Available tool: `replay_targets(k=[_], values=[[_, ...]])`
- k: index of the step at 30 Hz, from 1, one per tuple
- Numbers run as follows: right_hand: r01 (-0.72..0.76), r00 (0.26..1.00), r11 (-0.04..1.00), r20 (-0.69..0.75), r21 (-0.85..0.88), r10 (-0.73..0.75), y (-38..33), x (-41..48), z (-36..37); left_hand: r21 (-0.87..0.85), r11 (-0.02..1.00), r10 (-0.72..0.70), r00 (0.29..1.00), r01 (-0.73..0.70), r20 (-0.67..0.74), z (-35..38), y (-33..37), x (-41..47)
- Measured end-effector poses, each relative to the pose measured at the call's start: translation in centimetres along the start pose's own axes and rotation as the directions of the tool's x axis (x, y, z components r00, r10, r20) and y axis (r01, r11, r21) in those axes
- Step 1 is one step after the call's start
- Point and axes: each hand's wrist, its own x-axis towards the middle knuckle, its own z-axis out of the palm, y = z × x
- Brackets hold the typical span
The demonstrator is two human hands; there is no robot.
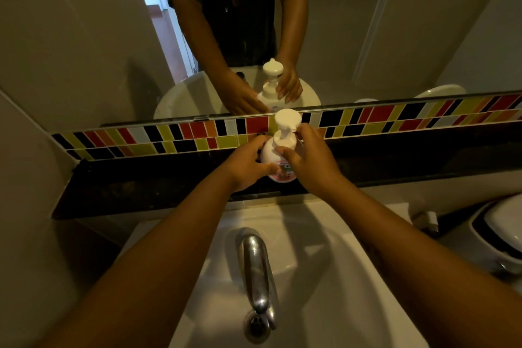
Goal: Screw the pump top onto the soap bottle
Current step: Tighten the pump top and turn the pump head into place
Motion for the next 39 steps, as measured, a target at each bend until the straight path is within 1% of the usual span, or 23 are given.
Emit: replay_targets(k=[1, 4, 6, 7, 9, 12, 16, 18, 21, 23, 26, 28, 30, 34, 36, 39], values=[[0.017, 0.999, 1.0, 0.032, -0.005, -0.016, 0.0, 0.2, -0.3, 0.005, 1.0, -0.005, 1.0, 0.005, 0.014, -0.1, 0.1, 0.0], [0.063, 0.976, 0.998, 0.209, -0.008, -0.06, 0.1, 0.9, -1.6, 0.02, 1.0, -0.007, 1.0, 0.006, 0.03, -0.3, 0.3, 0.1], [0.032, 0.966, 0.998, 0.253, 0.059, -0.046, 0.4, 0.9, -1.6, 0.009, 1.0, 0.0, 1.0, -0.001, 0.017, -0.1, 0.3, 0.1], [0.012, 0.972, 0.996, 0.233, 0.092, -0.033, 0.5, 0.7, -1.3, 0.0, 1.0, 0.006, 1.0, -0.006, 0.007, 0.0, 0.2, 0.1], [0.003, 0.989, 0.991, 0.146, 0.133, -0.022, 0.8, 0.4, -0.3, -0.018, 1.0, 0.02, 1.0, -0.02, -0.014, 0.2, 0.1, 0.0], [0.021, 0.999, 0.993, 0.029, 0.115, -0.025, 1.0, 0.1, 0.9, -0.041, 0.998, 0.036, 0.999, -0.038, -0.036, 0.4, -0.2, -0.1], [0.029, 0.997, 0.996, -0.08, 0.088, -0.022, 1.1, -0.2, 1.9, -0.056, 0.998, 0.04, 0.997, -0.043, -0.061, 0.7, -0.5, -0.2], [0.032, 0.994, 0.996, -0.107, 0.082, -0.024, 1.2, -0.2, 2.0, -0.064, 0.997, 0.036, 0.997, -0.041, -0.069, 0.7, -0.7, -0.2], [0.025, 0.994, 0.996, -0.106, 0.083, -0.016, 1.1, -0.3, 2.1, -0.074, 0.997, 0.029, 0.996, -0.035, -0.08, 0.8, -0.6, -0.2], [0.015, 0.999, 0.992, -0.045, 0.122, -0.009, 0.9, -0.3, 1.4, -0.088, 0.996, 0.014, 0.996, -0.023, -0.093, 0.8, -0.5, -0.3], [-0.012, 0.99, 0.987, 0.139, 0.163, -0.011, 0.6, 0.0, -0.7, -0.1, 0.995, -0.001, 0.996, -0.007, -0.086, 0.7, -0.2, -0.5], [-0.036, 0.977, 0.986, 0.213, 0.165, 0.0, 0.6, 0.1, -1.4, -0.09, 0.996, 0.0, 0.997, -0.007, -0.082, 0.6, -0.1, -0.6], [-0.027, 0.984, 0.987, 0.181, 0.158, -0.002, 0.5, 0.0, -1.2, -0.092, 0.996, -0.003, 0.996, -0.005, -0.092, 0.7, 0.0, -0.6], [0.03, 0.999, 0.992, 0.029, 0.124, -0.034, 0.9, -0.3, 0.6, -0.102, 0.995, 0.001, 0.992, -0.014, -0.125, 1.1, -0.4, -0.6], [0.034, 0.999, 0.995, -0.045, 0.089, -0.03, 1.2, -0.5, 1.4, -0.124, 0.992, -0.01, 0.988, -0.009, -0.152, 1.4, -0.7, -0.5], [0.031, 0.989, 0.996, -0.144, 0.082, -0.019, 1.5, -0.7, 2.4, -0.149, 0.989, -0.019, 0.983, -0.009, -0.18, 1.7, -1.1, -0.3]])
